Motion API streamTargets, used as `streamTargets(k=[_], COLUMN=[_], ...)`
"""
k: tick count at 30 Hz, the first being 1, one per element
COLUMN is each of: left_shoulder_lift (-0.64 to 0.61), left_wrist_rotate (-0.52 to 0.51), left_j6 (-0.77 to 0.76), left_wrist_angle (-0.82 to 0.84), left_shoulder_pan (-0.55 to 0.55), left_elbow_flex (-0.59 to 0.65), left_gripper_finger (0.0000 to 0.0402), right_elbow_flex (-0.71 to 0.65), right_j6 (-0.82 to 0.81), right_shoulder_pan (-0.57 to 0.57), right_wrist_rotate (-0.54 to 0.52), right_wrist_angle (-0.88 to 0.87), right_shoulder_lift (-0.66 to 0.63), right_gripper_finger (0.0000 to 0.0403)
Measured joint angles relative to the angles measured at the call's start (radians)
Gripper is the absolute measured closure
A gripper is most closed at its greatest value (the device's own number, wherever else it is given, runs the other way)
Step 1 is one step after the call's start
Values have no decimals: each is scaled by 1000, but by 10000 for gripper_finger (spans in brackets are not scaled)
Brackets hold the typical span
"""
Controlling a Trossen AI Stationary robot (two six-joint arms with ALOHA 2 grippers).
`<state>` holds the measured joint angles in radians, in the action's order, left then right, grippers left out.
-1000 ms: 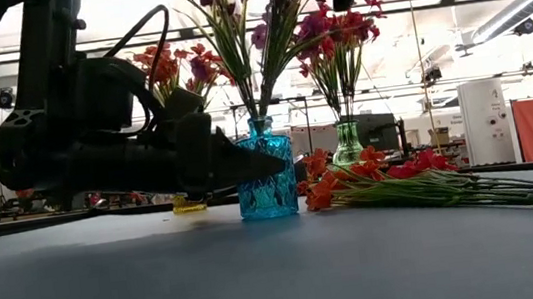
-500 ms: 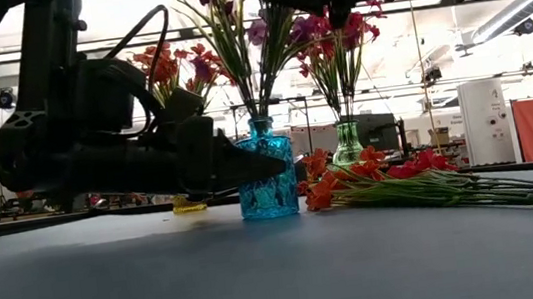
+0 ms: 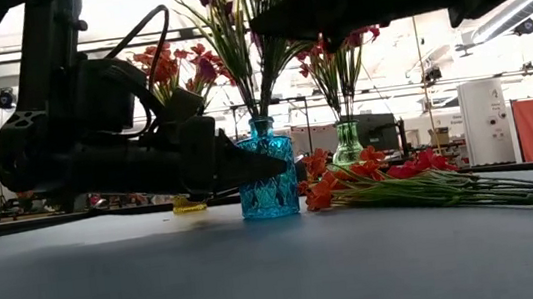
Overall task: Sort flowers into vase by color
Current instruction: Put the violet flower into the blue vase
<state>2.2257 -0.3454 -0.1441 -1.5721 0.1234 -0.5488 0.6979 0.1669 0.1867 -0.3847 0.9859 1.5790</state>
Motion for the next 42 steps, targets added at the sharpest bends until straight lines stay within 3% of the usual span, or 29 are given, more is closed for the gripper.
streamTargets(k=[14, 25, 42], left_shoulder_lift=[1, 4, -14], left_wrist_rotate=[-2, -10, -14], left_j6=[-6, -32, -53], left_wrist_angle=[6, 21, 4], left_shoulder_pan=[0, 0, 0], left_elbow_flex=[1, 7, 34], left_gripper_finger=[115, 87, 81], right_elbow_flex=[40, 42, 41], right_j6=[-11, -11, -65], right_shoulder_pan=[0, 0, 1], right_wrist_rotate=[-10, -8, -8], right_wrist_angle=[0, -7, -66], right_shoulder_lift=[123, 108, 91], right_gripper_finger=[385, 379, 230])
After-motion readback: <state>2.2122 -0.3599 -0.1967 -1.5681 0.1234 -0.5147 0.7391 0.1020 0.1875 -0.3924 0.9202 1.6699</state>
